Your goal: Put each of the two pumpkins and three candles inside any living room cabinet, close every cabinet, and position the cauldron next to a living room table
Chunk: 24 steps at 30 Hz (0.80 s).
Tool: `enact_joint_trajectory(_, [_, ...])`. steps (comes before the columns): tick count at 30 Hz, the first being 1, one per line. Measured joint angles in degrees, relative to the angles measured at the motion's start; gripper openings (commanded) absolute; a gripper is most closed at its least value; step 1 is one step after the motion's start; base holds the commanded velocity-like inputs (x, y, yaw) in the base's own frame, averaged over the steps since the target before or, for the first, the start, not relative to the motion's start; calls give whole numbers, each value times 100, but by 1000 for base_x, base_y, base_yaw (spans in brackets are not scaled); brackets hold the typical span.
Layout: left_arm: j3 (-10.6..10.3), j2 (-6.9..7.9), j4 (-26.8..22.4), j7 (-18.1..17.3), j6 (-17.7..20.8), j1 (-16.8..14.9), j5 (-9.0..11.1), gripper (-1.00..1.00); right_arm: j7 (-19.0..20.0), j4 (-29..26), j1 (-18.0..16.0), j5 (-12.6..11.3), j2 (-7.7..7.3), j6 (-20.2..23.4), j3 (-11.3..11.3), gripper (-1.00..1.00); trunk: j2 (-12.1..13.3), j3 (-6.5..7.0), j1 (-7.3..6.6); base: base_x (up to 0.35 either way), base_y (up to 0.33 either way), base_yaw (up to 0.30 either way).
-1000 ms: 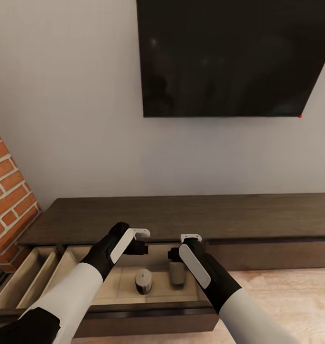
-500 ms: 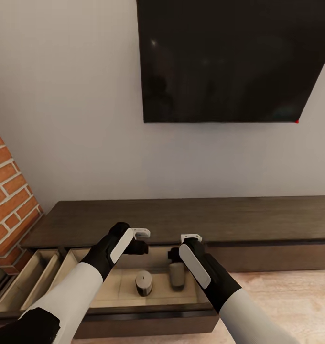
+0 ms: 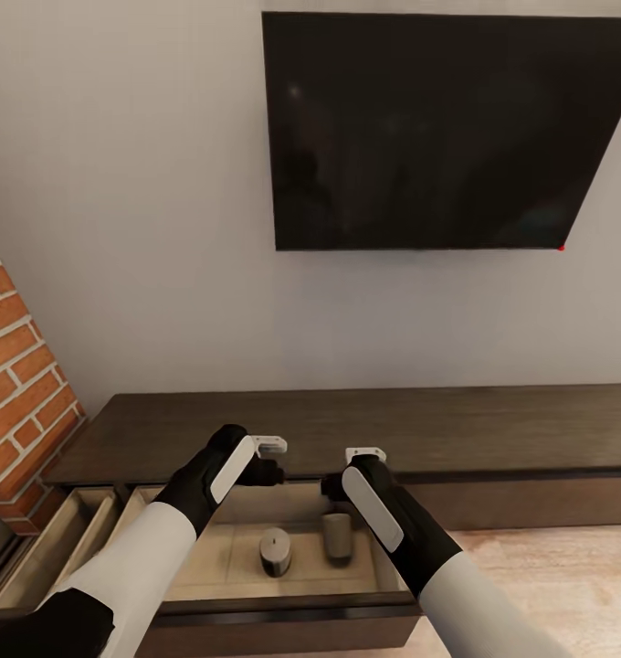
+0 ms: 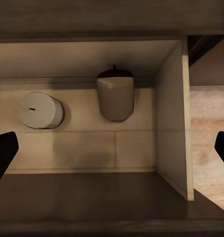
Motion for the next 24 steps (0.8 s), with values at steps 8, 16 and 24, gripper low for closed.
enact_joint_trajectory(8, [0, -5, -1, 3, 0, 0, 4, 100, 1, -3, 0, 0, 0, 0, 0, 100, 321, 206, -176, 0, 0, 0])
enact_joint_trajectory(16, [0, -7, -1, -1, 0, 0, 5, 100, 2, -4, 2, 0, 0, 0, 0, 100, 642, 364, -349, -118, 0, 0])
enact_joint_trajectory(24, [0, -7, -7, 3, 0, 0, 5, 100, 0, -3, 0, -2, 3, 0, 0, 100, 963, 509, -527, -30, 0, 0])
